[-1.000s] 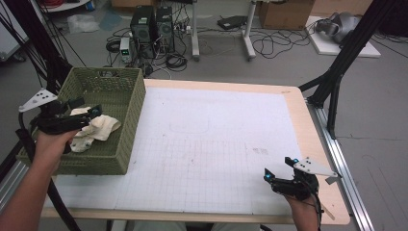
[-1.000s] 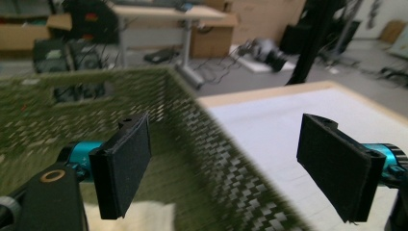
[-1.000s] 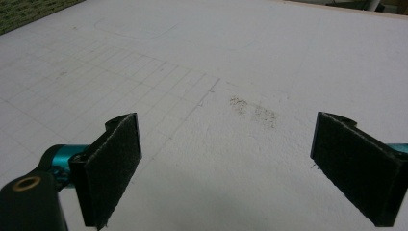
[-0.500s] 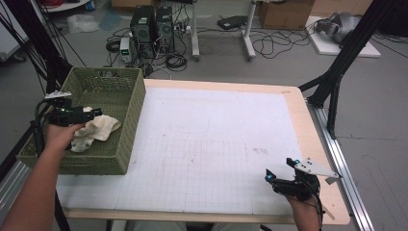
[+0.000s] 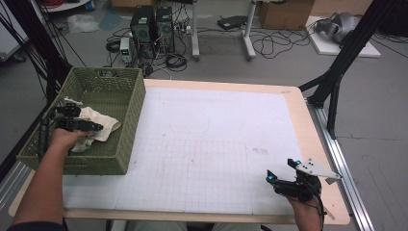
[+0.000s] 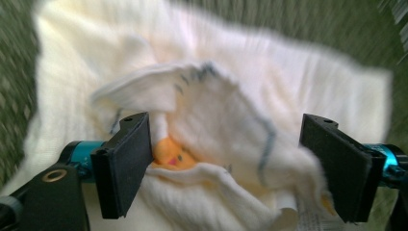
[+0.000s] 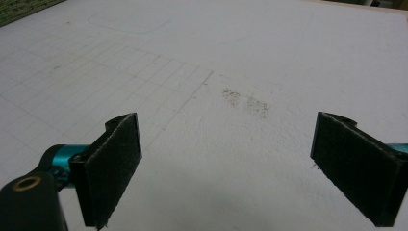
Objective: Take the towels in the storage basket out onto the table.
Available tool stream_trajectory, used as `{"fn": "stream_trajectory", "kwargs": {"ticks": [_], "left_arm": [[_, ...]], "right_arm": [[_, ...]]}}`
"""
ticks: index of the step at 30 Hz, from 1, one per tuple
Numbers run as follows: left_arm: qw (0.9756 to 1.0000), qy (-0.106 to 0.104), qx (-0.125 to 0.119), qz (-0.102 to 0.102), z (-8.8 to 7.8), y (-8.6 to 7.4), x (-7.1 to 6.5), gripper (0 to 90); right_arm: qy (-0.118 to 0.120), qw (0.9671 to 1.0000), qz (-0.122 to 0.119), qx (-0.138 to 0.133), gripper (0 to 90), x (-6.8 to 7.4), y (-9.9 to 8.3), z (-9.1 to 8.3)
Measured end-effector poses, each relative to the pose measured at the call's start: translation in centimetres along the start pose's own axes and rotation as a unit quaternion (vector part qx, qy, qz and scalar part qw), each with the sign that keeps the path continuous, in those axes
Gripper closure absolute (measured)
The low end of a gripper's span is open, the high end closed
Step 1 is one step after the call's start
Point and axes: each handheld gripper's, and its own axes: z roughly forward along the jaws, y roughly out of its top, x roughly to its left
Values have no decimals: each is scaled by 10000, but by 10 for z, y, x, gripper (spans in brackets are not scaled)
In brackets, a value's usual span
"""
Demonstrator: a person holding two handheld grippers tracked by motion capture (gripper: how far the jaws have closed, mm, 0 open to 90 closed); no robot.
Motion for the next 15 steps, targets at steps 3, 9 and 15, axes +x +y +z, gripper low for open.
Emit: {"fn": "stream_trajectory", "kwargs": {"ticks": [3,9,15], "left_arm": [[9995,28,186,251,5,0,-3,182],[9989,48,325,346,6,1,-5,190],[9985,-137,248,465,-5,3,-4,658]], "right_arm": [[-11,10000,39,19,97,-1,-1,0],[-7,10000,38,57,97,-1,-1,0],[3,10000,-2,62,97,0,-1,0]]}}
